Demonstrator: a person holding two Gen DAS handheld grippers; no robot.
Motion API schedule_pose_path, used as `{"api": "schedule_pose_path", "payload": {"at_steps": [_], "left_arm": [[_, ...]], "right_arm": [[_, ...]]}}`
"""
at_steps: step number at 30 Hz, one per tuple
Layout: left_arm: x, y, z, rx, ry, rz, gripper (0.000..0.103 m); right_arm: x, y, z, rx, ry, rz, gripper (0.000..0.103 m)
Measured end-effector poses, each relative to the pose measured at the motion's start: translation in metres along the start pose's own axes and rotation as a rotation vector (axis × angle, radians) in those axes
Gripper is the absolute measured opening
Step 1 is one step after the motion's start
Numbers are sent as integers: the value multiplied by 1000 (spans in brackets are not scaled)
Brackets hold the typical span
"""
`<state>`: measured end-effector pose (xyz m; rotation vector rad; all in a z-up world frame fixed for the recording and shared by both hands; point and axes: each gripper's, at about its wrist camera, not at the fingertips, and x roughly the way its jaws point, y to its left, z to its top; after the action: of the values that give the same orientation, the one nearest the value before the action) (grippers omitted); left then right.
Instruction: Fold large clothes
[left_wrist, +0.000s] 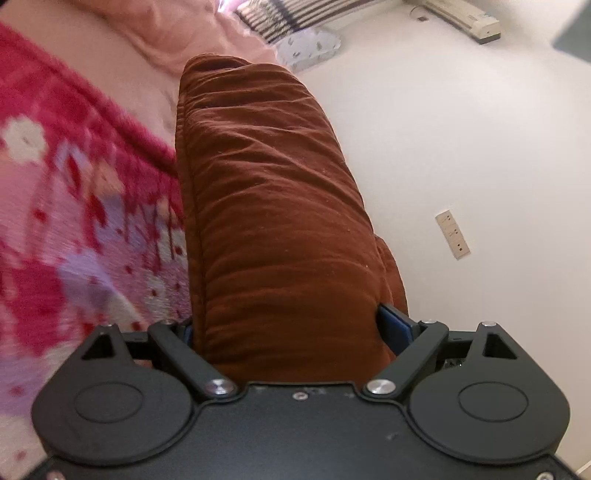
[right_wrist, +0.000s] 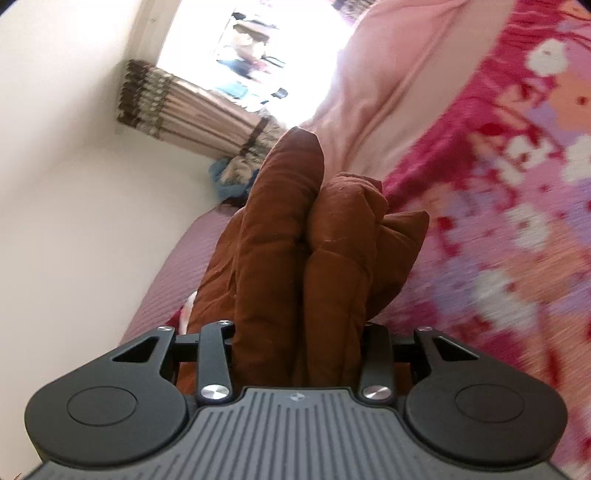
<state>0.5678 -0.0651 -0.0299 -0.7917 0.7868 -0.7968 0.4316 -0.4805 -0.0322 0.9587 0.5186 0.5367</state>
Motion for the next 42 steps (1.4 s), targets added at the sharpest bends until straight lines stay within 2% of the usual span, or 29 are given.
{"api": "schedule_pose_path", "payload": {"at_steps": [6,10,15,20,22,25,28,31,34,38,39,41,42], "left_arm": [[-82,2,-13,7,-64,29,90],[-111,22,-30,-3,-77,37,90],[-104,64,-45,-38,-63,59,90],[-88,107,-57,-65,-45,107,91],[-85,117,-59,-64,-42,81,96],[-82,124,-58,-55,-29,81,97],[-94,114,-51,-37,-12,117,95],[-121,94,-47,12,-45,192,94],[-160,64,-49,80,-115,295,93],[-201,10,-68,196,-207,402,93],[-205,-1,-76,221,-223,416,94],[-209,-23,-101,280,-258,421,94],[-205,-32,-114,309,-273,420,94]], "right_arm": [[23,52,-24,-45,45,63,43],[40,67,-50,-85,76,69,43],[58,50,-76,-81,91,32,44],[78,16,-98,-64,116,-55,45],[78,-1,-97,-24,108,-33,49],[77,-15,-98,5,101,8,60],[71,-16,-99,-5,98,-23,77],[54,-7,-97,-20,79,-70,79],[31,19,-94,-103,26,-166,80],[6,81,-105,-317,-65,-319,66],[1,101,-114,-374,-88,-354,62],[-4,132,-130,-465,-116,-385,48],[-4,149,-143,-520,-124,-401,46]]}}
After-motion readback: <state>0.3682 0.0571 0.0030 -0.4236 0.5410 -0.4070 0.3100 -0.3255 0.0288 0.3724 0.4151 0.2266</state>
